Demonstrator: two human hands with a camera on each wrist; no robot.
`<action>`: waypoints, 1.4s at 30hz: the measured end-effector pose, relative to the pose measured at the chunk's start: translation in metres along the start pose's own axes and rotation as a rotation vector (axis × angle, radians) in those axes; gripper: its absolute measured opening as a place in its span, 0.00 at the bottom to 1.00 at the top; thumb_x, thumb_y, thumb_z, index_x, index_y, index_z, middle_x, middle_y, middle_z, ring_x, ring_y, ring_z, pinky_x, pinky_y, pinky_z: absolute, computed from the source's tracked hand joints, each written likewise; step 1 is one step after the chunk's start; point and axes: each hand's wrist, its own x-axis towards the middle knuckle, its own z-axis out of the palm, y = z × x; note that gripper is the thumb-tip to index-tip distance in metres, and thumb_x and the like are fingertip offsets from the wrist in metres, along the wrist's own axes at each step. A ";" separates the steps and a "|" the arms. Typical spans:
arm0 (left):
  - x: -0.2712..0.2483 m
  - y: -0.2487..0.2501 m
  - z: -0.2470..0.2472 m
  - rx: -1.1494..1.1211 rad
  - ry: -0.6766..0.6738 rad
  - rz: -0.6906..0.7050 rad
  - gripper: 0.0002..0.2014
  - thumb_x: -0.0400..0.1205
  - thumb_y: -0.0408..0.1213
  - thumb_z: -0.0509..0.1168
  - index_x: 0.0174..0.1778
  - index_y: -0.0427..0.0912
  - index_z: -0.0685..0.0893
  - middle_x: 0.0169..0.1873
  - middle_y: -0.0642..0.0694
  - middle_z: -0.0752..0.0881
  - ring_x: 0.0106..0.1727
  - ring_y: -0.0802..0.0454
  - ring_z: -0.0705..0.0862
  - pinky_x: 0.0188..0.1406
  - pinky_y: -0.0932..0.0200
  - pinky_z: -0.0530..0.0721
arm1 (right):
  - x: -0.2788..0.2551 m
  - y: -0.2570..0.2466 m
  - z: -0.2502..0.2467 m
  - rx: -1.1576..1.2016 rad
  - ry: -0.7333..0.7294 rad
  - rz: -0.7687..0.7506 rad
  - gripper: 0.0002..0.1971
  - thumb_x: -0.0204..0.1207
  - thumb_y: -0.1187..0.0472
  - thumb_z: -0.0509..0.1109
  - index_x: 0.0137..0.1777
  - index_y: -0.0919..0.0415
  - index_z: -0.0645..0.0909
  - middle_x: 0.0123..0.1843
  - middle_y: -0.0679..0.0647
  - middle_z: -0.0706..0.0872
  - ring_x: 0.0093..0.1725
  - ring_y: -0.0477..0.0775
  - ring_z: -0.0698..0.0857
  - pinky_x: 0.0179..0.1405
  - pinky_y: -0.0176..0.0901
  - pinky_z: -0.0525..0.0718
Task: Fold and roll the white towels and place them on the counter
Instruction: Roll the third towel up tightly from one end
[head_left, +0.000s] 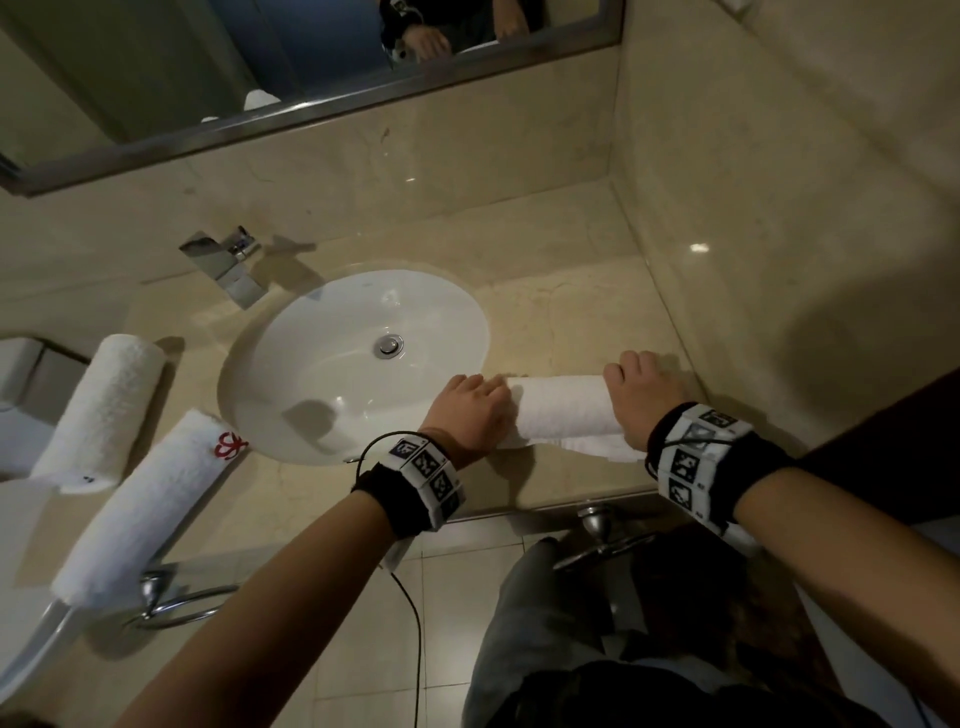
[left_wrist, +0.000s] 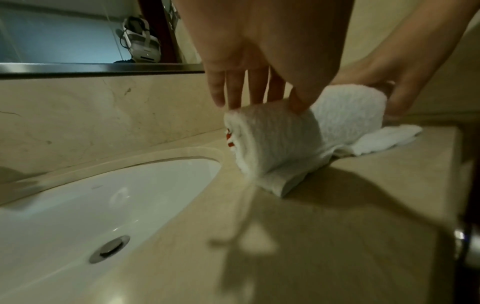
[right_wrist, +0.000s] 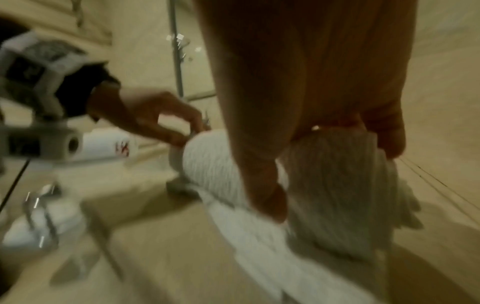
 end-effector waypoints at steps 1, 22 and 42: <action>0.002 0.001 -0.005 -0.024 -0.026 0.001 0.15 0.77 0.43 0.56 0.44 0.37 0.84 0.43 0.40 0.88 0.40 0.39 0.86 0.42 0.53 0.81 | 0.001 0.003 0.001 -0.002 -0.064 0.009 0.30 0.68 0.60 0.74 0.67 0.64 0.64 0.67 0.63 0.69 0.67 0.62 0.71 0.59 0.50 0.75; 0.001 -0.006 0.007 -0.053 -0.231 -0.173 0.38 0.65 0.53 0.75 0.64 0.39 0.66 0.59 0.43 0.80 0.60 0.41 0.79 0.56 0.50 0.74 | 0.028 0.006 -0.003 0.087 -0.104 -0.154 0.33 0.65 0.53 0.76 0.68 0.57 0.66 0.68 0.58 0.67 0.67 0.59 0.69 0.60 0.47 0.74; 0.029 0.013 0.007 -0.343 -0.285 -0.229 0.40 0.68 0.52 0.75 0.73 0.48 0.62 0.62 0.41 0.78 0.62 0.40 0.80 0.62 0.46 0.79 | 0.051 0.003 0.010 1.654 -0.143 0.343 0.10 0.79 0.56 0.58 0.50 0.60 0.77 0.56 0.59 0.77 0.55 0.57 0.76 0.50 0.45 0.72</action>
